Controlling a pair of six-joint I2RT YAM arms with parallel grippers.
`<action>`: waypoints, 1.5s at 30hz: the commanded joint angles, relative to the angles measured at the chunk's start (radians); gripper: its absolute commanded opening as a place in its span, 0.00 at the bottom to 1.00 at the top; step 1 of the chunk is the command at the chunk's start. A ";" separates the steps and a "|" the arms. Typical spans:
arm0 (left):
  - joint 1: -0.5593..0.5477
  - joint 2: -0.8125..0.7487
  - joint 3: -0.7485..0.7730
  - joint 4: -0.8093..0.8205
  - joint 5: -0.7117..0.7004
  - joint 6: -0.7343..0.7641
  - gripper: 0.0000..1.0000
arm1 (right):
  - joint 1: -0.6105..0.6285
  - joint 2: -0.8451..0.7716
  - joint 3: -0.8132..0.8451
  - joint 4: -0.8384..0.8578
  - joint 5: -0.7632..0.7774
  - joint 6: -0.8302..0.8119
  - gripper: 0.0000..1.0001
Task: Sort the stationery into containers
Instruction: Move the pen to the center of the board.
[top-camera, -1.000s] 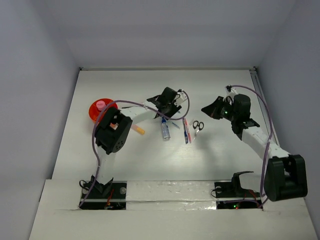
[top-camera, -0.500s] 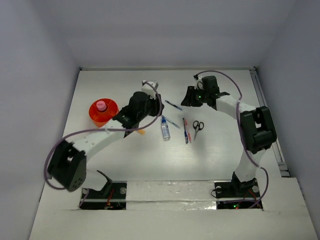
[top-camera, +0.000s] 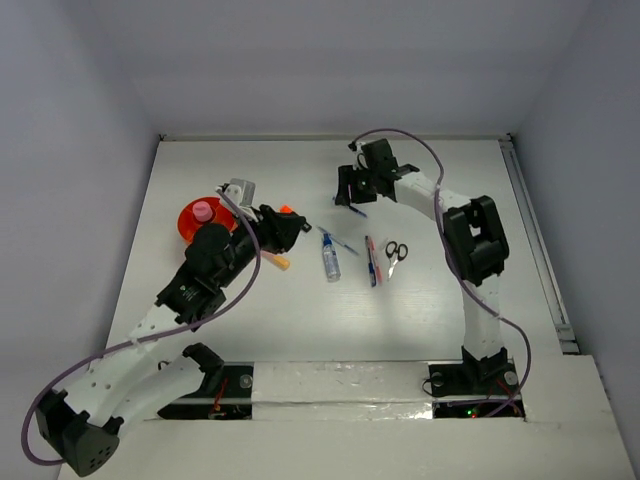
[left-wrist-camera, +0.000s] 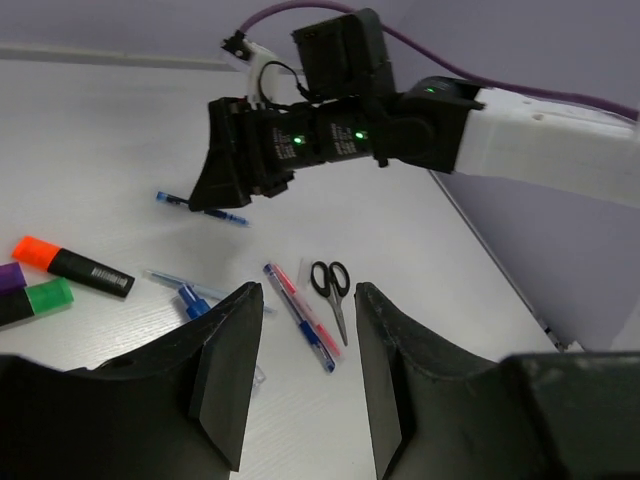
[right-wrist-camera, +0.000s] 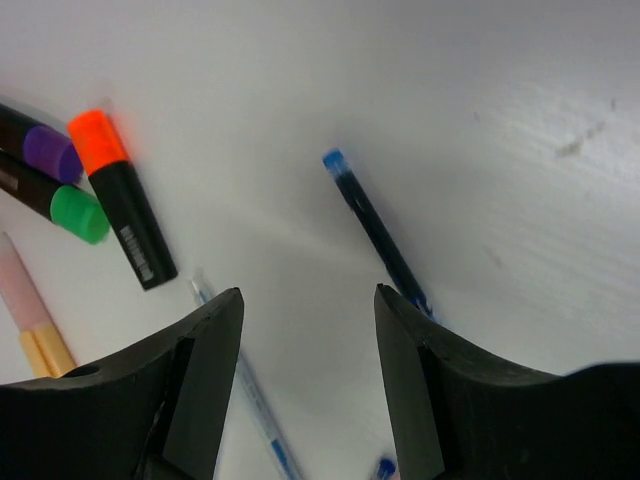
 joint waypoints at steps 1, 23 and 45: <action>-0.002 -0.061 -0.018 -0.032 0.024 -0.008 0.39 | -0.006 0.099 0.165 -0.139 0.007 -0.182 0.61; -0.002 -0.064 0.009 -0.102 0.002 0.029 0.40 | 0.014 0.335 0.502 -0.412 -0.043 -0.634 0.44; -0.002 -0.087 -0.079 -0.003 -0.056 -0.014 0.38 | 0.169 0.281 0.325 -0.458 -0.097 -0.959 0.03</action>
